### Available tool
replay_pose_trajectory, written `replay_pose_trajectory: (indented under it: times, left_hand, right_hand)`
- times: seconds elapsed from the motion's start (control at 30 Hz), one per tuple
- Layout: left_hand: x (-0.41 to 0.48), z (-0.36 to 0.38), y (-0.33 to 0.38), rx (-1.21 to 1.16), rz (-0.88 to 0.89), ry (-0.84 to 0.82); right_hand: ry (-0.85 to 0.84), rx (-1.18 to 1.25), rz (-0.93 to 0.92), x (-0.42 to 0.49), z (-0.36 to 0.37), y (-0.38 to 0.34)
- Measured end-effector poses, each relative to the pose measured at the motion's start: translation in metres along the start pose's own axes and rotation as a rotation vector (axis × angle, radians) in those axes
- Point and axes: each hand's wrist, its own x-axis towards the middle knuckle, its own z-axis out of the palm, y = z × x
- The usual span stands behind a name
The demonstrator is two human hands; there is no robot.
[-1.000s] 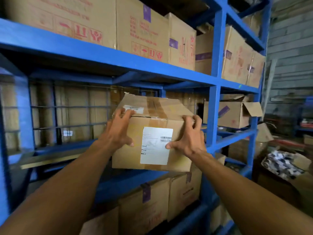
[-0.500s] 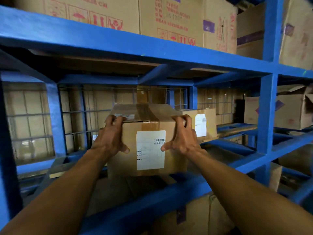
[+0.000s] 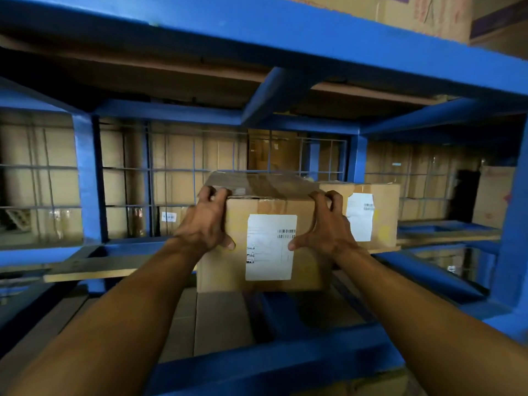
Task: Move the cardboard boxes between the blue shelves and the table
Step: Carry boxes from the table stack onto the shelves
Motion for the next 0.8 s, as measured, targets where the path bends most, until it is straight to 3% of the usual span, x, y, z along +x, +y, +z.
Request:
replay_pose_trajectory:
  times: [0.13,0.2,0.33,0.43,0.8]
  left_hand:
    - [0.014,0.011,0.011,0.05,-0.057,0.009]
    - [0.016,0.012,0.017,0.166,-0.084,0.013]
    - [0.025,0.025,0.029,0.514,0.103,0.232]
    - [0.021,0.053,0.036,0.537,0.275,0.333]
    - [0.048,0.1,0.006,0.503,0.225,0.511]
  right_hand:
    - [-0.006,-0.027,-0.072,0.024,0.008,0.019]
    - [0.074,-0.194,-0.161,0.028,0.011,0.02]
    - [0.171,-0.317,-0.368,0.03,0.022,0.041]
    - [0.267,-0.299,-0.471,0.034,0.031,0.047]
    - [0.578,-0.256,-0.51,0.057,0.087,0.042]
